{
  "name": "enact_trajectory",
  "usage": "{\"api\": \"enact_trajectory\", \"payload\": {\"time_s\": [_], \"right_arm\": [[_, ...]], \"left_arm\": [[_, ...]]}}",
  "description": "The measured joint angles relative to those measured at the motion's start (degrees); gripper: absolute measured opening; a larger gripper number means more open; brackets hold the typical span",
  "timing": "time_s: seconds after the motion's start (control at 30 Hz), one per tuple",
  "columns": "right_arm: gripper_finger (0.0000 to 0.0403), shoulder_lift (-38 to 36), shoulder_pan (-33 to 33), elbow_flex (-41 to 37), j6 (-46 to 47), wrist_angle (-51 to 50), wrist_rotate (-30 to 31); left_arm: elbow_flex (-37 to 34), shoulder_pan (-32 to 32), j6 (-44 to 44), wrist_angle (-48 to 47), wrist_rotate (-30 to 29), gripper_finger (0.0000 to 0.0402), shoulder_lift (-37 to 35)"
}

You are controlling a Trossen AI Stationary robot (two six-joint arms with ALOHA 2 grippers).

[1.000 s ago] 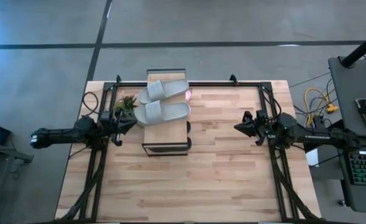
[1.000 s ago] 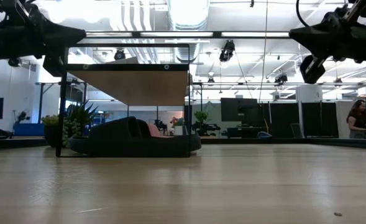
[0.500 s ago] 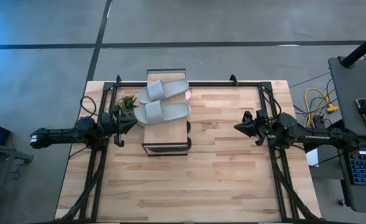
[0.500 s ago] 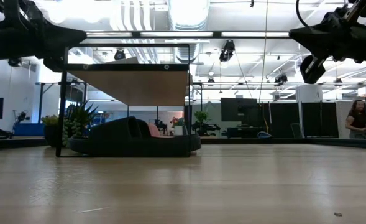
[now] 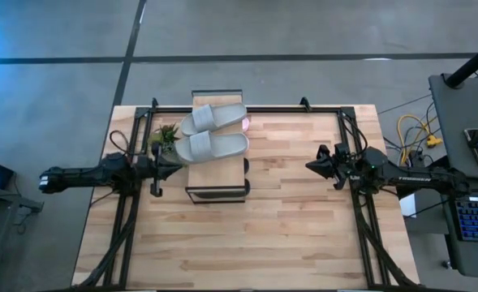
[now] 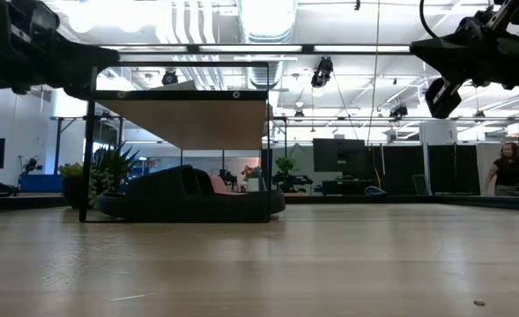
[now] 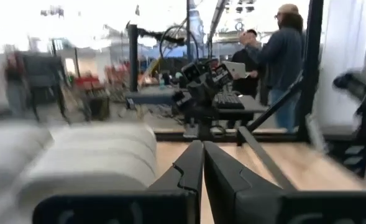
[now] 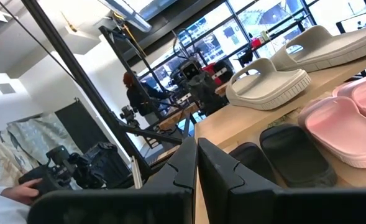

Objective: Pick and place slides into the shelf
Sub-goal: Return to Home Position

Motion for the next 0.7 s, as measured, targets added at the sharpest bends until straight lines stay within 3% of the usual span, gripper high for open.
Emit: {"api": "enact_trajectory", "payload": {"time_s": [0.07,0.13,0.33,0.7], "right_arm": [[0.0009,0.0,0.0,0.0,0.0,0.0,0.0],[0.0009,0.0,0.0,0.0,0.0,0.0,0.0],[0.0009,0.0,0.0,0.0,0.0,0.0,0.0],[0.0009,0.1,0.0,0.0,0.0,0.0,0.0]], "left_arm": [[0.2,0.0,6.5,0.3,0.0,0.0000,-0.1],[0.3,0.0,7.6,0.1,-0.1,0.0000,0.0],[0.3,0.0,-0.3,-7.8,1.5,0.0000,0.8],[0.3,0.0,-0.7,-8.2,3.8,0.0000,0.7]]}}
